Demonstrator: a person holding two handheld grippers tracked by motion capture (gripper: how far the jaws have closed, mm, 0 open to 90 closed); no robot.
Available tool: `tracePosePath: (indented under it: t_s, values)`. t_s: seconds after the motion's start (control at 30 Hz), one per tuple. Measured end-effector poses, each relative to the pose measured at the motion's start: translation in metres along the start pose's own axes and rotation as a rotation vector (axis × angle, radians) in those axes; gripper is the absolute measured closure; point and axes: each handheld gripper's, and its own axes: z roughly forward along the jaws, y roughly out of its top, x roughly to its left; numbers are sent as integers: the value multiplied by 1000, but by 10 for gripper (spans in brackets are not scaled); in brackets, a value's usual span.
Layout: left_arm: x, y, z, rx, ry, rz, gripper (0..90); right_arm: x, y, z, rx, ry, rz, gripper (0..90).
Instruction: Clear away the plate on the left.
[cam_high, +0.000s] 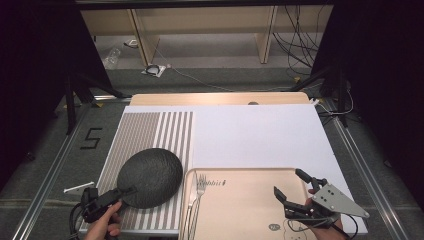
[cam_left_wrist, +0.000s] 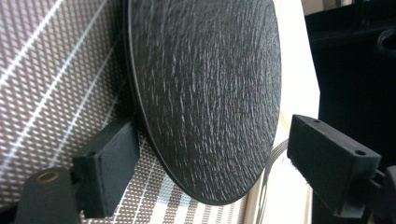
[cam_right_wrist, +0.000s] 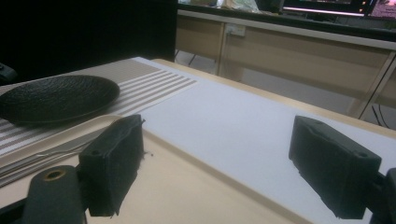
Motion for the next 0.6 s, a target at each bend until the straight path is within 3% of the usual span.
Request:
tracePosePath:
  t_s: [0.13,0.23,0.6]
  values:
    - [2,-4,3,-13,-22,-59,193,0,0,1,-3,1,0,186]
    - [2,-8,4,-50,-39,-90,221,0,0,1,-3,1,-1,186]
    - [10,-14,7,-106,-40,-200,371,0,-1,2,-1,4,1,186]
